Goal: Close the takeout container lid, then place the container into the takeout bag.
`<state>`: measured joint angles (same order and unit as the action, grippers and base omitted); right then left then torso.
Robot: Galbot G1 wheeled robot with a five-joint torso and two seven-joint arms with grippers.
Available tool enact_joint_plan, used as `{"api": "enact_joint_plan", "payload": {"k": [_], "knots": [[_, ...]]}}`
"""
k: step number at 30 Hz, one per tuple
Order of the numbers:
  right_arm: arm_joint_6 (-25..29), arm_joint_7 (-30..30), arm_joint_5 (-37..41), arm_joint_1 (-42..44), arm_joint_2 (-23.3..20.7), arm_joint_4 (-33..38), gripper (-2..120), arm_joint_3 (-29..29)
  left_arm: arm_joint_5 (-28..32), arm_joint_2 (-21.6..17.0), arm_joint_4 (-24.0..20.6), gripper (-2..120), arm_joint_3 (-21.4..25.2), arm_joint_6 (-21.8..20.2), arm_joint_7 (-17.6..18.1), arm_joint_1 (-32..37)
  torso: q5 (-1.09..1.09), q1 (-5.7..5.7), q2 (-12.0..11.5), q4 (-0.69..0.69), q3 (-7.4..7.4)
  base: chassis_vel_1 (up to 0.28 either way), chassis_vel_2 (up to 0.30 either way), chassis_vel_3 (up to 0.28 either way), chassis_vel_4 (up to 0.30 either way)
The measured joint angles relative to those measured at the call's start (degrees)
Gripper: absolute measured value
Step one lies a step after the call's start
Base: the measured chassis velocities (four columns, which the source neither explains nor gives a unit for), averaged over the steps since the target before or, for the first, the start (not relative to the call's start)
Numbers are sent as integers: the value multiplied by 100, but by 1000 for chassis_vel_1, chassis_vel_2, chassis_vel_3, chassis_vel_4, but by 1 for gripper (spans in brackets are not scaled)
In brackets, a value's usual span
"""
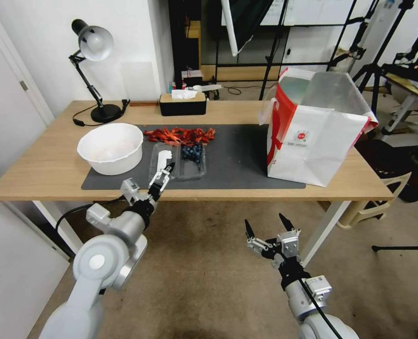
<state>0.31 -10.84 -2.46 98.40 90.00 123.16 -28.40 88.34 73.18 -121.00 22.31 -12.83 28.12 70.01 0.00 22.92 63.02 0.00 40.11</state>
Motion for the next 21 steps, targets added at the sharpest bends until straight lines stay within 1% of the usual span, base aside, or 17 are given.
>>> {"api": "enact_joint_plan", "payload": {"k": [1,3,9,21], "knots": [[0,0,0,0,0,0,100,0,0,0,0,100,0,0,0,0,0,0,0,0,0,0,0,0,0],[1,3,-2,0,12,0,100,-16,-56,21,172,100,-61,16,1,-102,1,0,0,0,0,0,0,0,0],[4,5,-3,-10,31,-24,100,-60,-142,48,439,100,-112,78,-36,-256,0,0,0,0,0,0,0,0,0],[5,15,-3,-72,74,-119,100,-86,-159,51,678,100,-144,96,-136,-451,0,0,1,0,0,0,0,0,0]]}}
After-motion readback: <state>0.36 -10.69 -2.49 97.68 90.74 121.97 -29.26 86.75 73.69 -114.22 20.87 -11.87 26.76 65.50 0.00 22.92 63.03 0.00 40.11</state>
